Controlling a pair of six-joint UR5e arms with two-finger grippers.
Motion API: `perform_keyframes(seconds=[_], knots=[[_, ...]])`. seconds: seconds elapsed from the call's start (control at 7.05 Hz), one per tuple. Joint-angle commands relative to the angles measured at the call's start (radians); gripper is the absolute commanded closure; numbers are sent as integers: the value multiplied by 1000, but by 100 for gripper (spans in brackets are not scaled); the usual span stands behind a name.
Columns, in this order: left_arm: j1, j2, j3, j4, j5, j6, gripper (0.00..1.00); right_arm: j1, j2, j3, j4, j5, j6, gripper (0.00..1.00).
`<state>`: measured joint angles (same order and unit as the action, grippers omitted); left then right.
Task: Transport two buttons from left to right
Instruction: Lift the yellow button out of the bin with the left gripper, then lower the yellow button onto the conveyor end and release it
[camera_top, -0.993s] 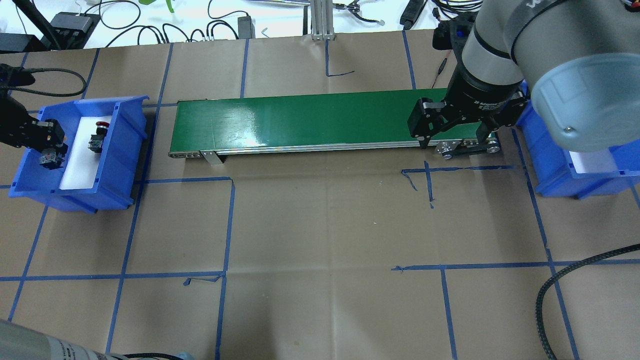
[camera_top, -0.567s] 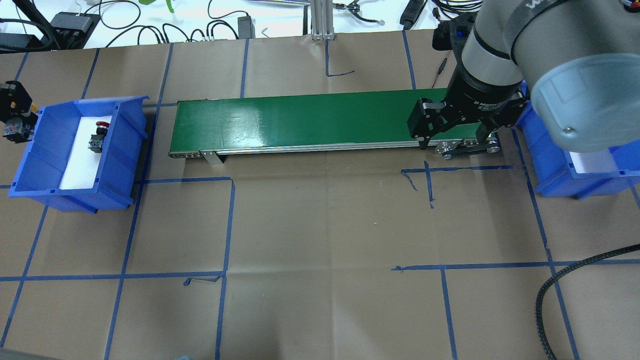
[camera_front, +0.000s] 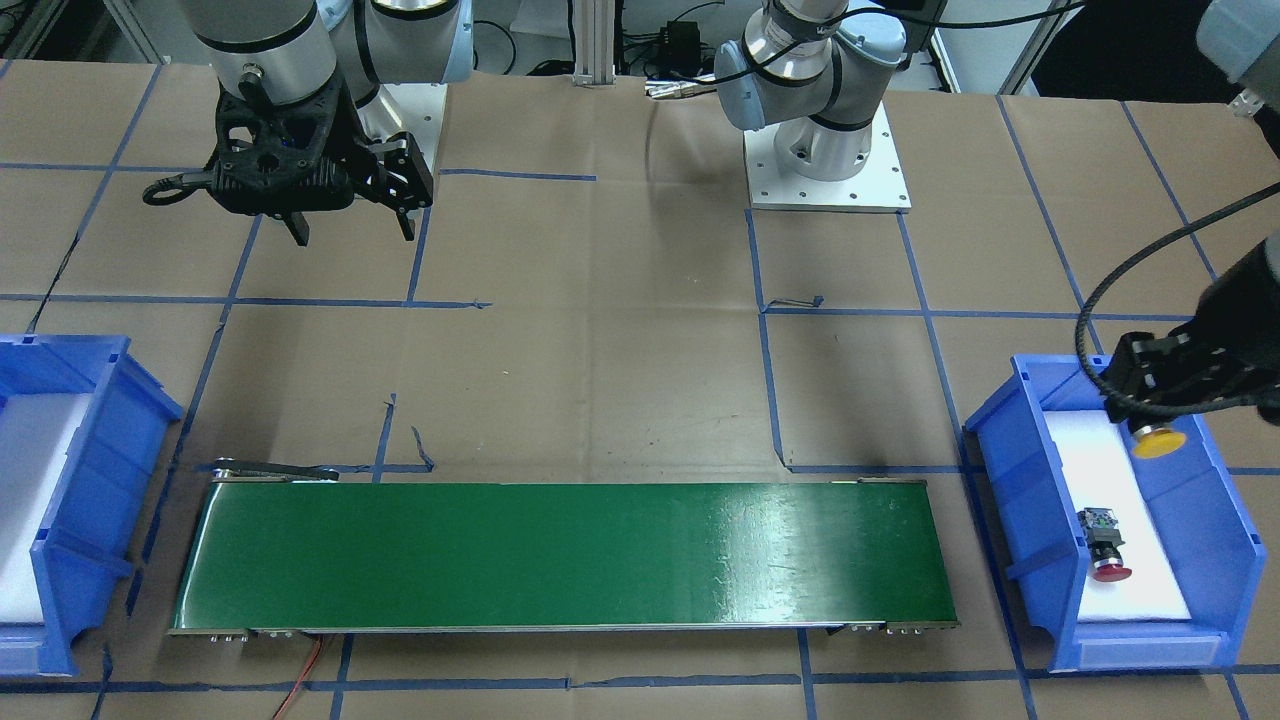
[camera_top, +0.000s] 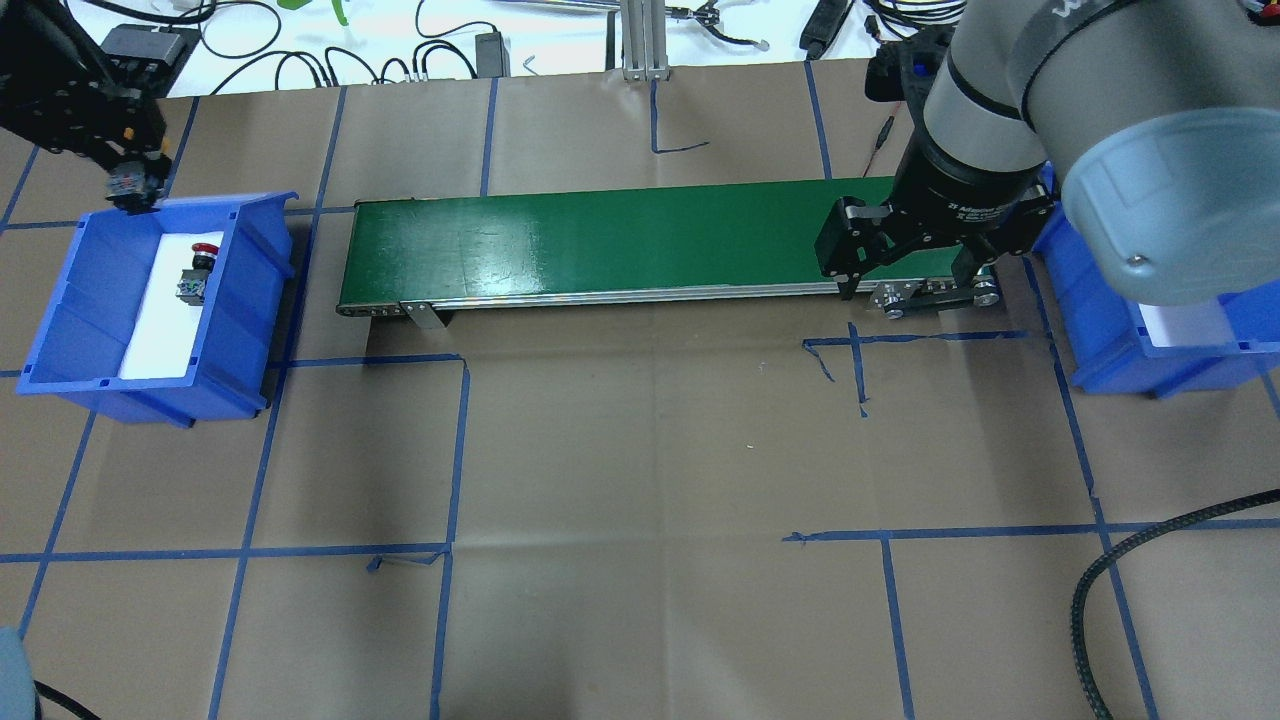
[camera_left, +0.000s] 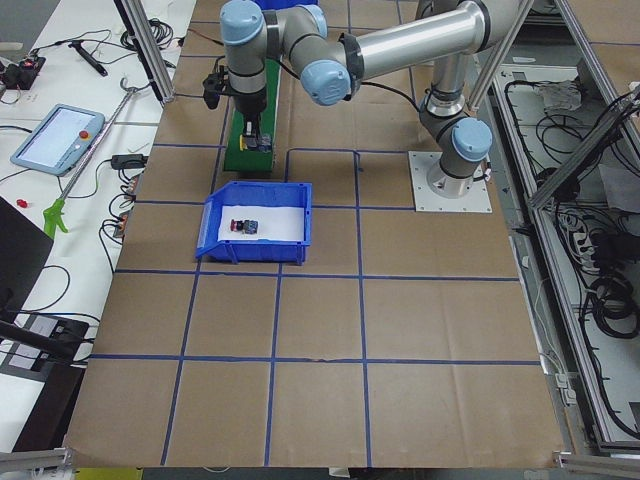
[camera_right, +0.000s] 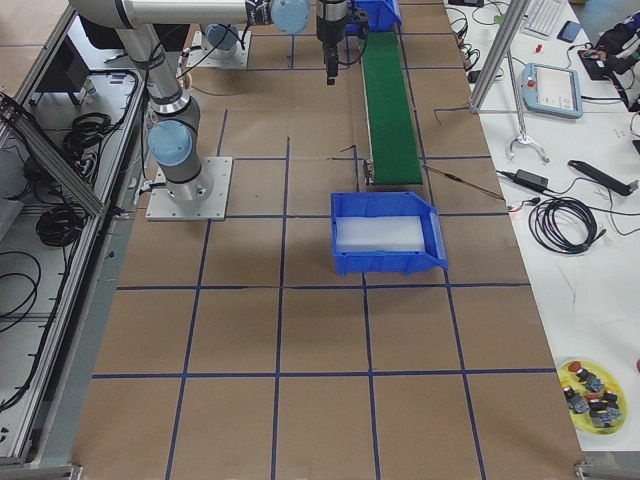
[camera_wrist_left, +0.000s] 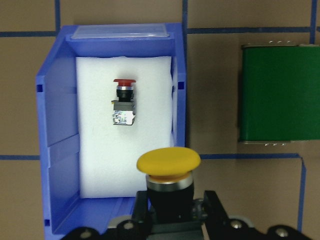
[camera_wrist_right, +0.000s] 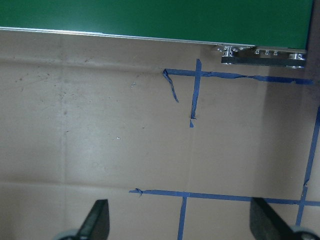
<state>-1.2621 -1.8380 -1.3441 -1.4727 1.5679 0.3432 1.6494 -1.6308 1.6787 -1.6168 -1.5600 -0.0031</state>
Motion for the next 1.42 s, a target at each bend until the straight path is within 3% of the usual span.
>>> perform_keyframes(seconds=[0.0,0.57,0.85,1.28], knots=[[-164,-61,23,29,6,-123,100,0,0,1,0,2,0,0],[-250,-220,-27,167,6,-164,100,0,2,1,-2,2,2,0],[-270,-230,-119,313,4,-176,100,0,9,1,0,2,2,0],[-267,-247,-158,373,6,-168,100,-2,16,1,2,2,2,0]])
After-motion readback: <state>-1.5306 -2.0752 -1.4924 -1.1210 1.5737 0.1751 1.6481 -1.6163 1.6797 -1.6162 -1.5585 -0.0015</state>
